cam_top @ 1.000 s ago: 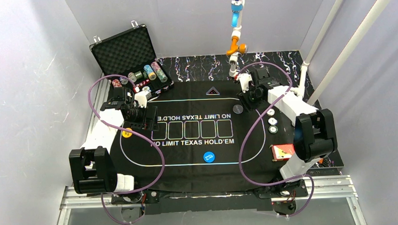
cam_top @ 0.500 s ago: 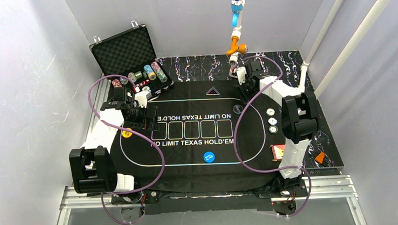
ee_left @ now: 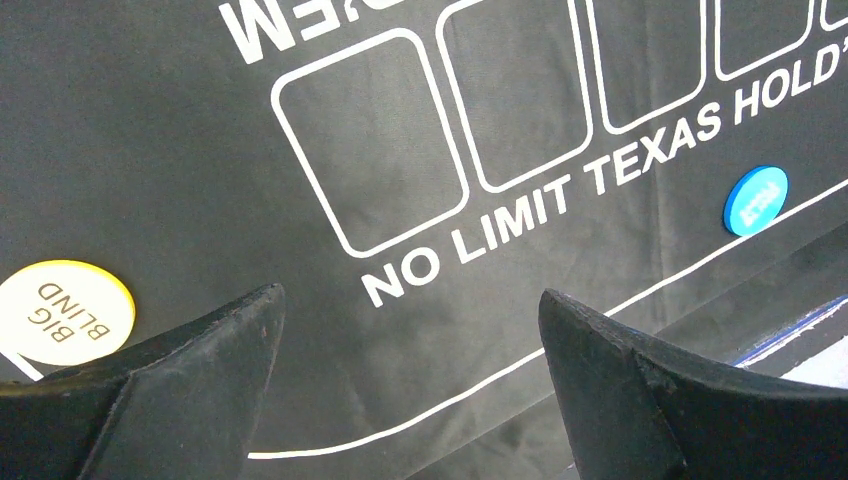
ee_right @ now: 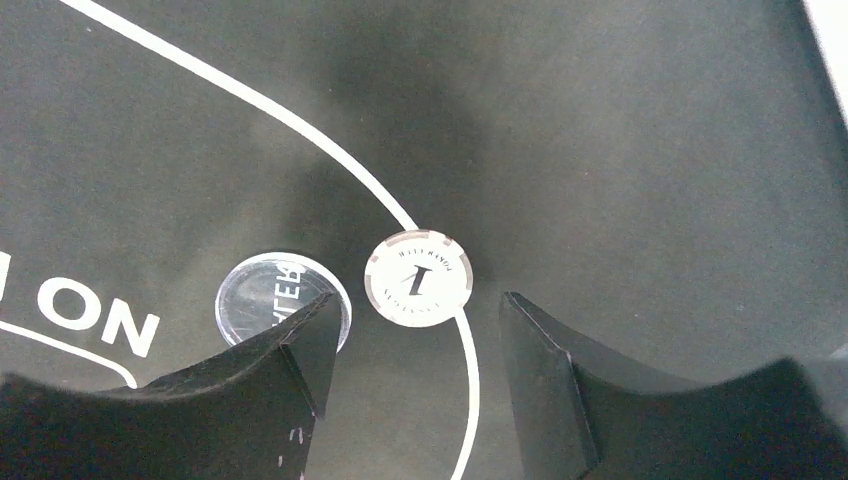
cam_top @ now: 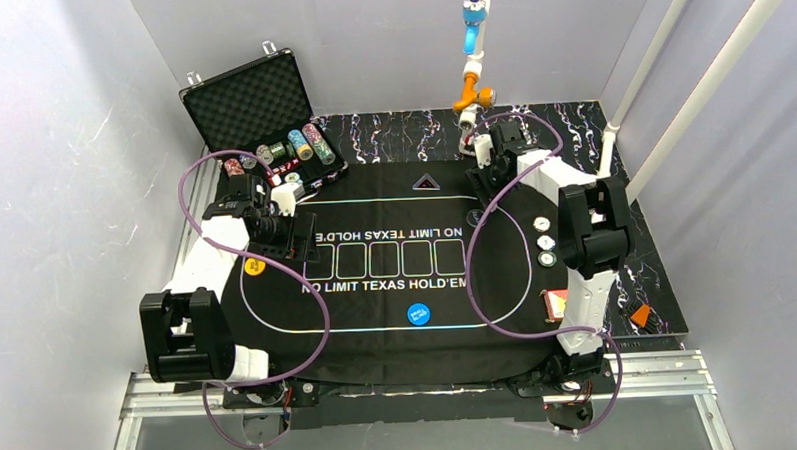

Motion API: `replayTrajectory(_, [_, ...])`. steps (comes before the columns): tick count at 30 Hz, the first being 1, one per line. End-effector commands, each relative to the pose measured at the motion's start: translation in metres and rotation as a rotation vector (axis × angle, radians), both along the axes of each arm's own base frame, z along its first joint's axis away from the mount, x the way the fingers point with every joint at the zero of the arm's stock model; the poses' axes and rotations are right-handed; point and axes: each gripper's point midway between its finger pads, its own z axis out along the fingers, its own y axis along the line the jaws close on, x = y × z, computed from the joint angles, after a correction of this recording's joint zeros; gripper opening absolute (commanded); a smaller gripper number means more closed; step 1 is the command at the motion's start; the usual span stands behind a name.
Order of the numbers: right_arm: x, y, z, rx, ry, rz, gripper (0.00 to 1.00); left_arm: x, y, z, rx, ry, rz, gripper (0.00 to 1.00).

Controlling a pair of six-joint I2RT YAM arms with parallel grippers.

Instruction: Distribute texas hold em gaming equipment

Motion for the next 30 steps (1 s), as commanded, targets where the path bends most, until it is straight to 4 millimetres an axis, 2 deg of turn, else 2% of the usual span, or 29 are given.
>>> replayTrajectory(1, [0.017,0.009,0.035,0.055,-0.077,0.005,0.69,0.000,-0.003,0.006,-0.023,0.004,-0.017,0.98])
replayTrajectory(5, [0.005,-0.003,0.062,0.063,-0.103,0.006,0.71,-0.001,-0.003,0.007,-0.020,-0.001,-0.014,0.98])
replayTrajectory(8, [-0.009,-0.034,0.068,0.064,-0.079,-0.039,0.72,-0.001,-0.002,0.010,-0.018,-0.012,-0.014,0.98])
replayTrajectory(13, [-0.041,-0.086,0.057,0.031,-0.027,-0.118,0.75,-0.001,-0.004,0.012,-0.024,-0.014,-0.015,0.98])
replayTrajectory(15, [-0.050,-0.097,0.051,0.020,-0.013,-0.133,0.79,-0.001,-0.005,0.012,-0.030,-0.012,-0.016,0.98])
replayTrajectory(17, [-0.055,-0.098,0.045,0.016,-0.005,-0.130,0.83,-0.001,-0.005,0.011,-0.034,-0.008,-0.016,0.98])
replayTrajectory(18, [-0.055,-0.108,0.042,0.012,0.000,-0.155,0.84,-0.001,-0.005,0.010,-0.033,-0.006,-0.016,0.98])
replayTrajectory(21, [-0.054,-0.115,0.032,-0.006,0.009,-0.171,0.85,-0.001,-0.005,0.011,-0.034,-0.007,-0.017,0.98])
replayTrajectory(25, [-0.054,-0.120,0.014,-0.013,0.046,-0.185,0.84,-0.001,-0.005,0.011,-0.034,-0.009,-0.015,0.98])
replayTrajectory(30, [-0.053,-0.122,0.001,-0.014,0.068,-0.193,0.81,0.000,-0.004,0.013,-0.030,-0.018,-0.017,0.98])
